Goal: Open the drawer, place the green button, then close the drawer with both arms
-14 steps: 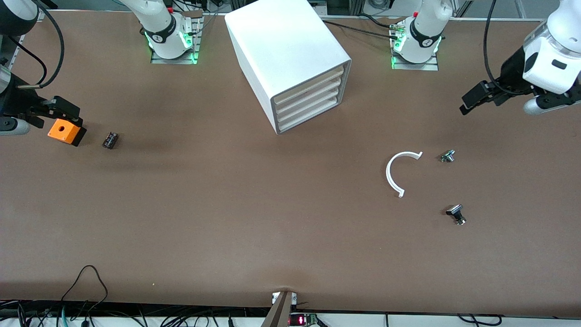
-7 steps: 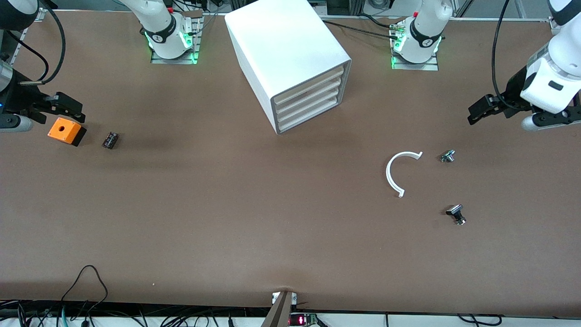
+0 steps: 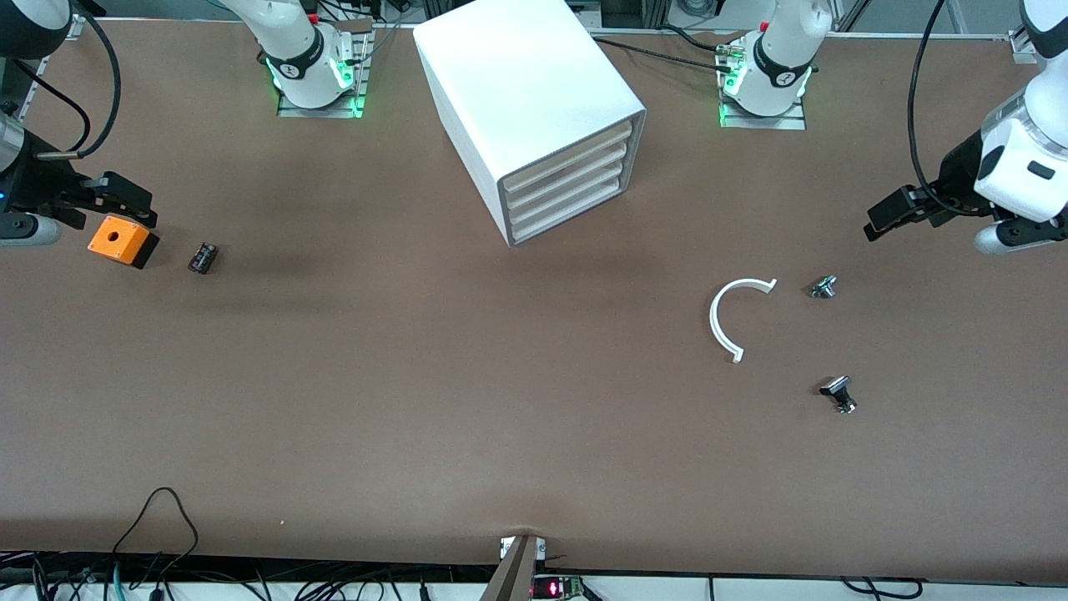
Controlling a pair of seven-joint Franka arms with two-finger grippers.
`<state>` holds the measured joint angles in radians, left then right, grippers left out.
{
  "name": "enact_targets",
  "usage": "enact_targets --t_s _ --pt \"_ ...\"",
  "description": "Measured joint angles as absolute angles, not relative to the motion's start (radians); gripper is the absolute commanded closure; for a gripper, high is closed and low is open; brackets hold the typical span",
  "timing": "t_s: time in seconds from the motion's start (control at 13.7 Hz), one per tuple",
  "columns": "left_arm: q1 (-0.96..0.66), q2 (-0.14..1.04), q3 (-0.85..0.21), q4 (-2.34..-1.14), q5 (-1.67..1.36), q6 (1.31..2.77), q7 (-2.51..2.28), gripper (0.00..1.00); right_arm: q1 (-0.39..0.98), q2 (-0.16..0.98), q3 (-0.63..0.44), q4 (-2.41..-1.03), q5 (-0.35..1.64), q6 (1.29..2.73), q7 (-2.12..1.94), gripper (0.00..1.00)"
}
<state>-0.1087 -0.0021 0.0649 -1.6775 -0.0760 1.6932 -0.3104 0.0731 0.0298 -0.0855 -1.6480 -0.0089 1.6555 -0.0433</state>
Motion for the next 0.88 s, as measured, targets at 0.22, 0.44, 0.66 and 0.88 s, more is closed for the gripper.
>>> enact_targets --t_s 0.22,0.44,0.66,0.88 --pt "-0.097 0.011 0.066 -1.671 -0.079 1.693 -0.297 0.00 0.073 0.031 -0.086 -1.648 -0.009 1.655 -0.043 0.00" --pt "-0.094 0.013 0.066 -1.670 -0.076 1.693 -0.183 0.00 0.073 0.031 -0.086 -1.647 -0.009 1.655 -0.043 0.00" --pt "-0.091 0.013 0.065 -1.669 -0.056 1.693 -0.129 0.00 0.073 0.031 -0.086 -1.647 -0.009 1.655 -0.043 0.00" --pt "-0.092 0.013 0.060 -1.668 -0.049 1.693 -0.125 0.00 0.073 0.031 -0.086 -1.647 -0.009 1.655 -0.043 0.00"
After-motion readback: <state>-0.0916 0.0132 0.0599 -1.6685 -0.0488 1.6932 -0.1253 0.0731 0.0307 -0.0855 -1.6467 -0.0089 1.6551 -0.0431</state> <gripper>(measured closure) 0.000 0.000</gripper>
